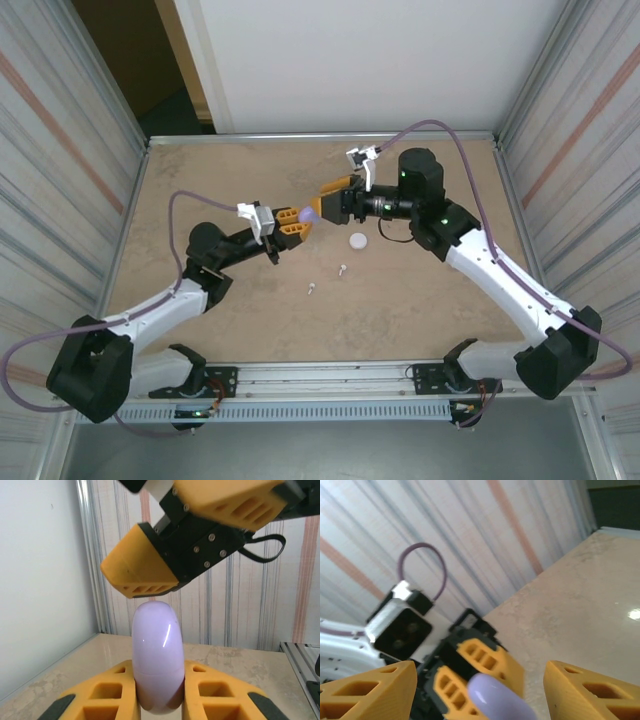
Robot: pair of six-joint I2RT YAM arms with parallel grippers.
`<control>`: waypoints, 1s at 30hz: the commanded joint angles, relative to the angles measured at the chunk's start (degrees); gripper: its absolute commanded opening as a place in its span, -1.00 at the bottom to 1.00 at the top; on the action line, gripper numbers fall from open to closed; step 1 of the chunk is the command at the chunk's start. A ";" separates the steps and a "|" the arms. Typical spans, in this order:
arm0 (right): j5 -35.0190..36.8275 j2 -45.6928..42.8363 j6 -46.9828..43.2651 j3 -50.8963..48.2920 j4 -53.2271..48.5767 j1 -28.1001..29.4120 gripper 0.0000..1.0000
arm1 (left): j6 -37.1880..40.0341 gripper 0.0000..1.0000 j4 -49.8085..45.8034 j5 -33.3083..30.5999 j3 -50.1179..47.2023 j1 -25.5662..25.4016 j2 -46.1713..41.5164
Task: Insert the wireless bluetooth earbuds into the charging case
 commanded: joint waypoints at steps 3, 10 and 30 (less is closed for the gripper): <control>6.78 -2.13 2.68 -2.34 6.37 -0.73 0.36 | 0.08 -1.00 -2.59 -2.48 1.27 0.03 -2.82; 3.54 -1.93 8.79 -4.29 15.09 -5.26 0.39 | 0.64 -1.00 -6.98 -5.38 1.71 -0.01 -4.65; 6.86 -7.78 22.64 -21.60 29.63 -16.12 1.00 | -3.77 -1.00 -26.56 -15.80 15.91 -1.10 9.50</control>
